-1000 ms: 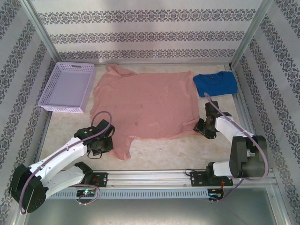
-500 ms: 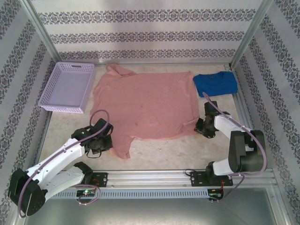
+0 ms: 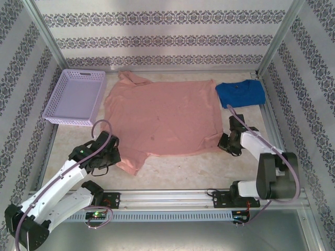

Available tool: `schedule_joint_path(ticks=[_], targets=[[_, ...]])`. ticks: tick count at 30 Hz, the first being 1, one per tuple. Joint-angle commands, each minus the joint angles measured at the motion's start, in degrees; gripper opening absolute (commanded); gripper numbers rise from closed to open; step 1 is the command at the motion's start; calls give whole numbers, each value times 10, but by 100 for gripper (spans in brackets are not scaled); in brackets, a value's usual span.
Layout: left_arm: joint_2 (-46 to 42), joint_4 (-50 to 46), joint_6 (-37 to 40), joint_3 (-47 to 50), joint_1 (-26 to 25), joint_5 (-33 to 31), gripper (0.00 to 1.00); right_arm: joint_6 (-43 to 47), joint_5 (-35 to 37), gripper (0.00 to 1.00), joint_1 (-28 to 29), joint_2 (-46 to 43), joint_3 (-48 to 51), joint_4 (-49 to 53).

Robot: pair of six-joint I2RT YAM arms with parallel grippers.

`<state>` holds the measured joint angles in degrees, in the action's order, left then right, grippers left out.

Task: Fold the inside-out t-shirt

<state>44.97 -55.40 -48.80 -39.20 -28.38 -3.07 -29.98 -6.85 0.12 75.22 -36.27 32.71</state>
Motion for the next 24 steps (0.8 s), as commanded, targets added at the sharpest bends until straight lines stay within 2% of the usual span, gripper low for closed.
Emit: schedule_joint_path(ticks=[1,8,12,16,22,24], targets=[[-38,-81,-32,-29,6,-26,0,-26,-3,1,-2,-70,31,47],[-74,-160,-43,-91,6,-56,0,-86,-17,1,4,-184,69,81],[-69,-163,-28,-118,7,-74,0,-90,-8,2,7,-206,69,85],[-28,-132,26,-137,32,-70,0,-55,-9,3,7,-174,30,85],[59,-41,123,-155,129,20,0,10,1,3,11,-95,-51,87],[96,-15,146,-167,147,41,0,29,6,3,14,-62,-76,85]])
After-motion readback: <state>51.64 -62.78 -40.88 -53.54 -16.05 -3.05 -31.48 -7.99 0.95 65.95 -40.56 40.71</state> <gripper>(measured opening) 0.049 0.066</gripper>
